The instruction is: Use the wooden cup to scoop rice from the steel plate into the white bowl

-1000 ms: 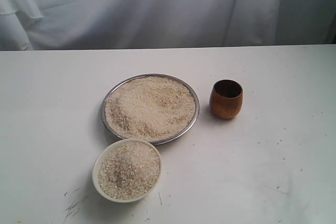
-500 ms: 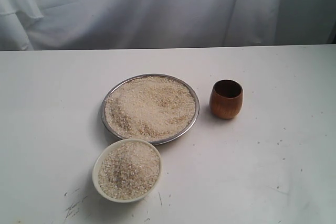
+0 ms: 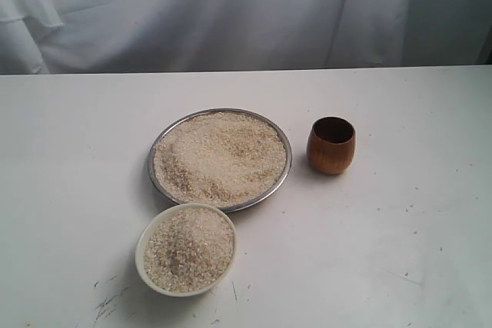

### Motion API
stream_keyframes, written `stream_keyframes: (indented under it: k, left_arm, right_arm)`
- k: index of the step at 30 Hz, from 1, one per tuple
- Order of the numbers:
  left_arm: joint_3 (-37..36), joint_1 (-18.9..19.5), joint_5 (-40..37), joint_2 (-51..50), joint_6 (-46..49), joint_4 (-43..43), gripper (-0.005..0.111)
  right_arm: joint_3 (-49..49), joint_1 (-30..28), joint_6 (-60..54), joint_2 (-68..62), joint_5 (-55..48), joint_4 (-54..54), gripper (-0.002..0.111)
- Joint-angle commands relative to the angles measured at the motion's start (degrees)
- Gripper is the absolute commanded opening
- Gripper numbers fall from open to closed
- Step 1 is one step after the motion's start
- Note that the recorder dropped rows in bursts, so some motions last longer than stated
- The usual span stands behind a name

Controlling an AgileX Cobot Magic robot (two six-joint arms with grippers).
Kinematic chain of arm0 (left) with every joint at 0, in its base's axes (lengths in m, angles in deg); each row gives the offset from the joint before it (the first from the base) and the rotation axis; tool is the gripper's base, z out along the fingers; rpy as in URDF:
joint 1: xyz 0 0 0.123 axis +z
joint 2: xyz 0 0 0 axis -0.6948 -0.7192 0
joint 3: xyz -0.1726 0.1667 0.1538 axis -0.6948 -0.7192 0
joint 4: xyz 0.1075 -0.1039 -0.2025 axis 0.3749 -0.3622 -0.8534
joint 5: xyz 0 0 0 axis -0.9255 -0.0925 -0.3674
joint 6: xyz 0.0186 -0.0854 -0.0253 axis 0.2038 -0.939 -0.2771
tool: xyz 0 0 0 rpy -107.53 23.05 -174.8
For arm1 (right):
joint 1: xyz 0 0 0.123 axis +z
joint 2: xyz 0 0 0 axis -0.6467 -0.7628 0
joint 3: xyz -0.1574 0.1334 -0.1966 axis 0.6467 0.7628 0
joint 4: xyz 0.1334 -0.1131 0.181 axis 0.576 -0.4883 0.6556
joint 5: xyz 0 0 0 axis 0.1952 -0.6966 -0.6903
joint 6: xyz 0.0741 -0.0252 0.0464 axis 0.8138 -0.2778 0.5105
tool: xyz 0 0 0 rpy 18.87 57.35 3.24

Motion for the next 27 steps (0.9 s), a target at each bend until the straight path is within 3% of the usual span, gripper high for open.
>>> stream_keyframes:
  k: [1, 27]
  left_arm:
    - [-0.3, -0.1, 0.4, 0.3, -0.2, 0.0, 0.0]
    - [-0.3, -0.1, 0.4, 0.3, -0.2, 0.0, 0.0]
  right_arm:
    - [0.2, -0.4, -0.6, 0.4, -0.4, -0.7, 0.0]
    - [0.2, 0.3, -0.4, 0.4, -0.2, -0.6, 0.0]
